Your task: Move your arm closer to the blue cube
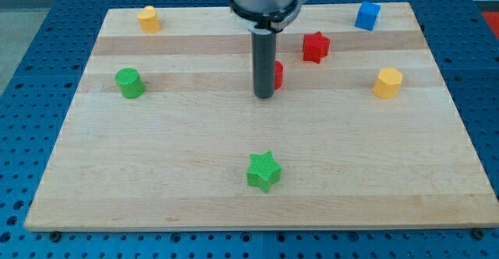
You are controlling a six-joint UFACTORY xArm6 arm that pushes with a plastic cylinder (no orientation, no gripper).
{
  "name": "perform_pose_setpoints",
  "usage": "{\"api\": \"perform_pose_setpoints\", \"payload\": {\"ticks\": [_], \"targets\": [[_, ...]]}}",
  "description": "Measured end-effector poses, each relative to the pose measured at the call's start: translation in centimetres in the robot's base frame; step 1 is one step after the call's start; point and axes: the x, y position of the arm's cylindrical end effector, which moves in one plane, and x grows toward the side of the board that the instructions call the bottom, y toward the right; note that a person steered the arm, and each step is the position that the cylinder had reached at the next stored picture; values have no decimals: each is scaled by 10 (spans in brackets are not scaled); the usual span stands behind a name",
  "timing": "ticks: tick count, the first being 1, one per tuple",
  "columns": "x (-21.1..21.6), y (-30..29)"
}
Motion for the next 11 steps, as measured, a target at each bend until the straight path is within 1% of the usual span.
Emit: {"api": "perform_pose_setpoints", "payload": {"ticks": [3,4,5,6,8,9,10,11], "targets": [[-52,49],[-48,68],[-43,102],[-58,133],[-109,203],[-147,232],[-185,240],[-200,230]]}}
